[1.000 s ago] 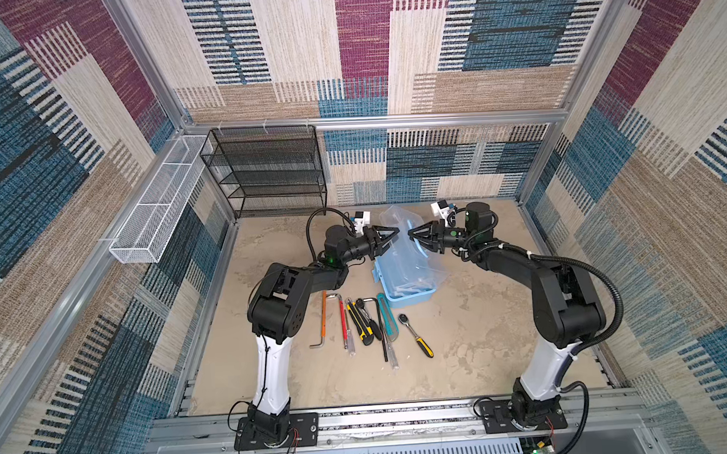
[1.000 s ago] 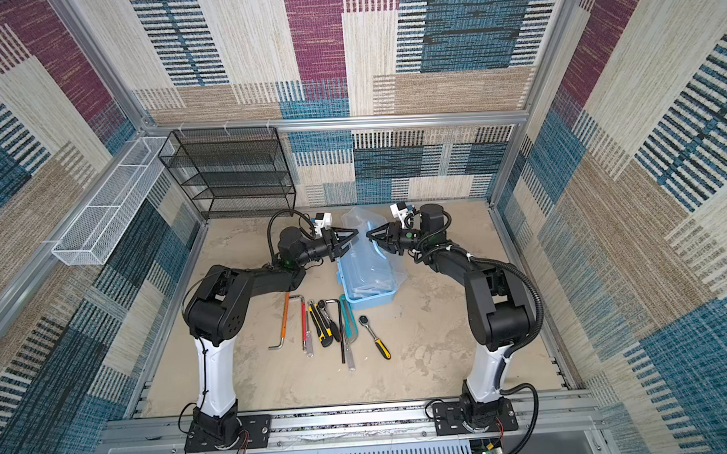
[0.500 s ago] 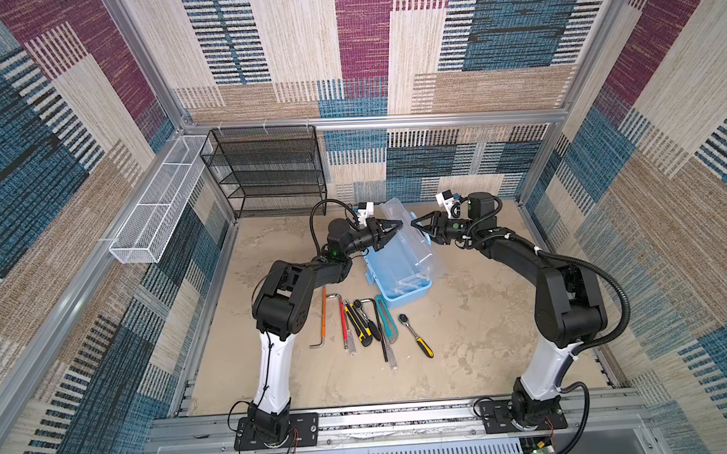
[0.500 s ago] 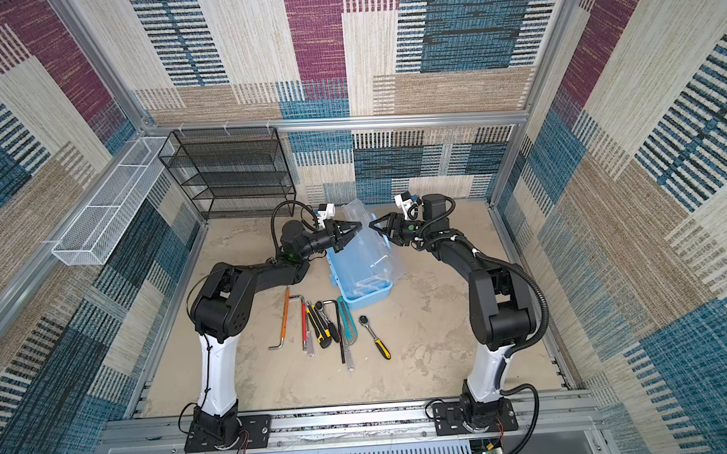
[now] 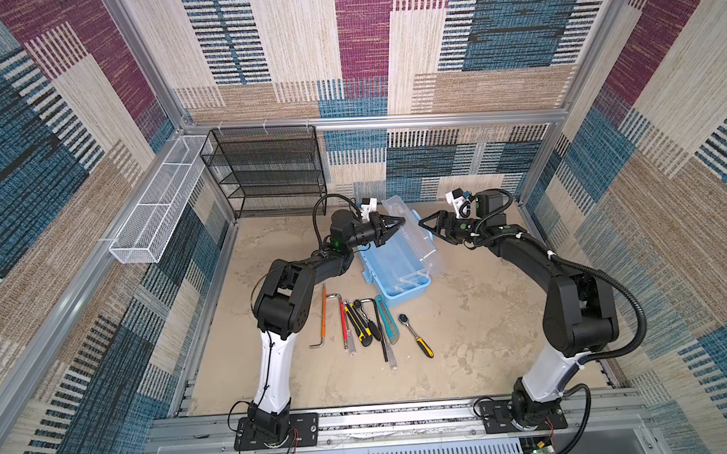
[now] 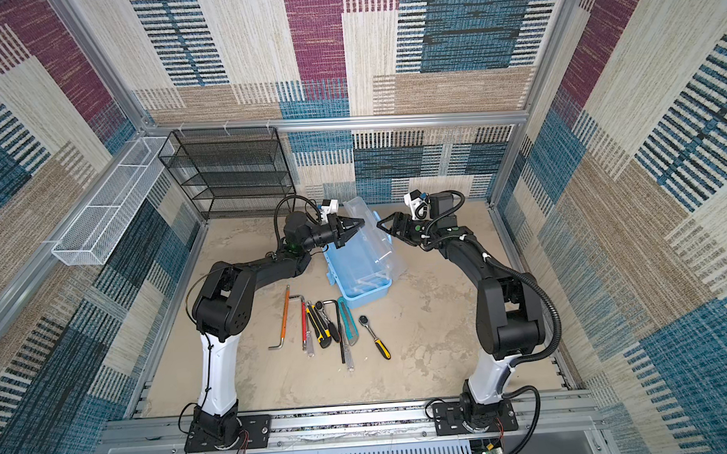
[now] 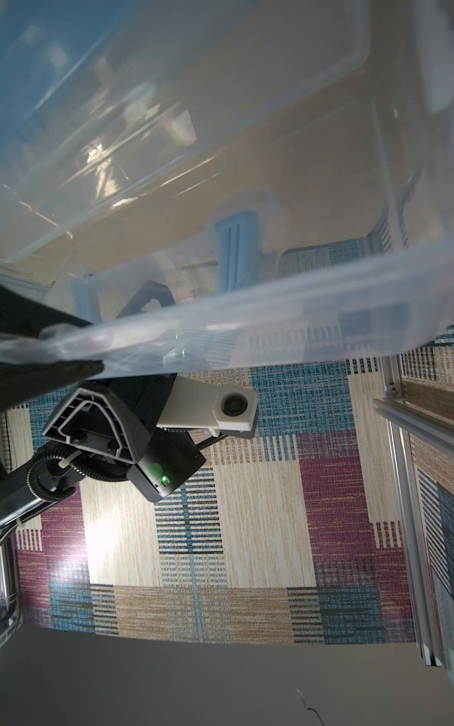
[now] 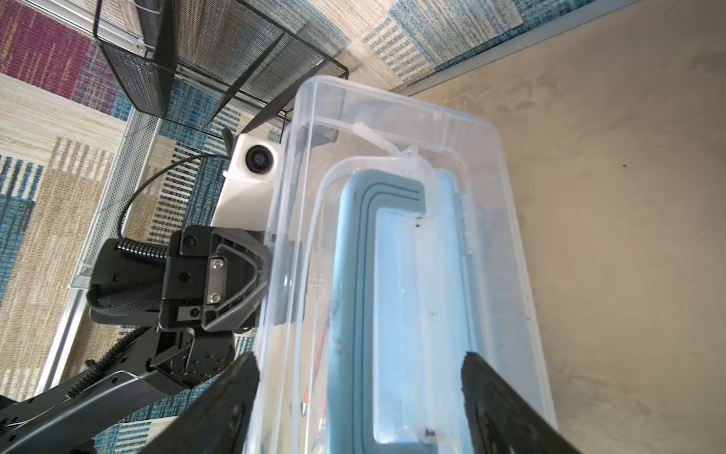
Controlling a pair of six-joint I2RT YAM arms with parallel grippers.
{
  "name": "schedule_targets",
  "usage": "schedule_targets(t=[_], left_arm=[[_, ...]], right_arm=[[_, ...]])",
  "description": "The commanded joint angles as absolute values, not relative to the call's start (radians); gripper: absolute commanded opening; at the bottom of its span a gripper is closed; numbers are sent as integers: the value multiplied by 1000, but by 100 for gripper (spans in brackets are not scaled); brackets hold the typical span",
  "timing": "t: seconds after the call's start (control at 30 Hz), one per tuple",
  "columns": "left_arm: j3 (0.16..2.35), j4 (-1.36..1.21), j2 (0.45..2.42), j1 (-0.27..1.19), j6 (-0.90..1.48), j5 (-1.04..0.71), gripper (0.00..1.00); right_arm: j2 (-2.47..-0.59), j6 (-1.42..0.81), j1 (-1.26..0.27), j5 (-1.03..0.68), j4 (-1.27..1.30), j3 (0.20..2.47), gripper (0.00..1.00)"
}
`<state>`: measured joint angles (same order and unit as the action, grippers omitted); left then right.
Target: Pack the tool kit
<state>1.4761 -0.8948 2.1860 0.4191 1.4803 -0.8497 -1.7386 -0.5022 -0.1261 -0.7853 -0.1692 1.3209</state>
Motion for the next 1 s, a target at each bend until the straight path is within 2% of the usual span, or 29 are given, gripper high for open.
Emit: schedule_targets(t=[0.0, 0.5, 0.97], left_arm=[[1501, -874, 2184, 417, 1411, -876, 9], [1714, -357, 2182, 394, 1186, -948, 6], [1878, -227, 2240, 380, 1172, -959, 6]], right_arm=[[-1718, -455, -124, -743, -201, 1318, 85], [-1634, -436, -95, -707, -158, 1216, 86], [-1594, -407, -91, -718, -135, 1182, 88]])
